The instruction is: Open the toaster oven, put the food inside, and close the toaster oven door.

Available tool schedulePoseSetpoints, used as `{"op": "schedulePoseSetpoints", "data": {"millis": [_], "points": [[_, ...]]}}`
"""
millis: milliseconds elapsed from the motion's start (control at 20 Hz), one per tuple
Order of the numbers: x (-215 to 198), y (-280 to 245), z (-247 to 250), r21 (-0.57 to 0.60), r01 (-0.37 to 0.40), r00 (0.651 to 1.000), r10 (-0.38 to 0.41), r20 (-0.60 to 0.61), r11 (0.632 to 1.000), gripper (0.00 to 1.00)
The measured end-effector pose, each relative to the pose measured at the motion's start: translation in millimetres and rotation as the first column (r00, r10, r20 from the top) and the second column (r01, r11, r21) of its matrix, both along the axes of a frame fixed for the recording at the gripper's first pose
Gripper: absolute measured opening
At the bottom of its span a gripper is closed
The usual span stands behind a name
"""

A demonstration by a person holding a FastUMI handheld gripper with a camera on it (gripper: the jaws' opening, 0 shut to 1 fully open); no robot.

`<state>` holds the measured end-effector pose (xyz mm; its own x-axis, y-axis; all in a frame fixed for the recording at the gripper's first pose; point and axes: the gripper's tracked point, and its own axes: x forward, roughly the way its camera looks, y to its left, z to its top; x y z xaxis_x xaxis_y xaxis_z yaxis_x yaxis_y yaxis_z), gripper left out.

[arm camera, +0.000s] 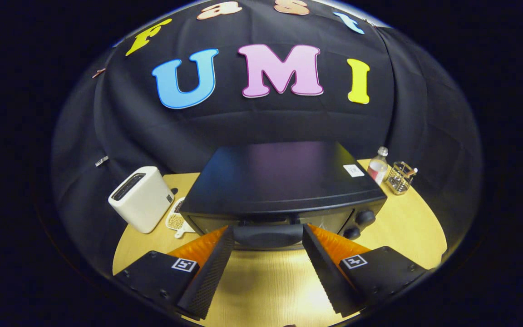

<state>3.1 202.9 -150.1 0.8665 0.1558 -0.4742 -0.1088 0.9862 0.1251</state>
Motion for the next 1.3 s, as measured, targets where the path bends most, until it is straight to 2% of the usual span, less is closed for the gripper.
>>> {"op": "schedulePoseSetpoints", "data": {"millis": [300,700,900,1050,1300], "points": [[-5.7,-28.5,87.9,-0.029,-0.021,0.982,0.026,0.188,0.999,0.99],[-12.9,-112.8,186.0,-0.077,0.038,0.926,-0.006,0.377,0.996,0.99],[-20.8,-153.8,216.9,-0.096,0.062,0.894,-0.013,0.447,0.993,0.99],[-28.5,-182.0,233.3,-0.060,0.082,0.881,-0.044,0.471,0.995,0.98],[-35.4,-223.2,236.6,-0.036,0.102,0.873,-0.072,0.482,0.994,0.98]]}}
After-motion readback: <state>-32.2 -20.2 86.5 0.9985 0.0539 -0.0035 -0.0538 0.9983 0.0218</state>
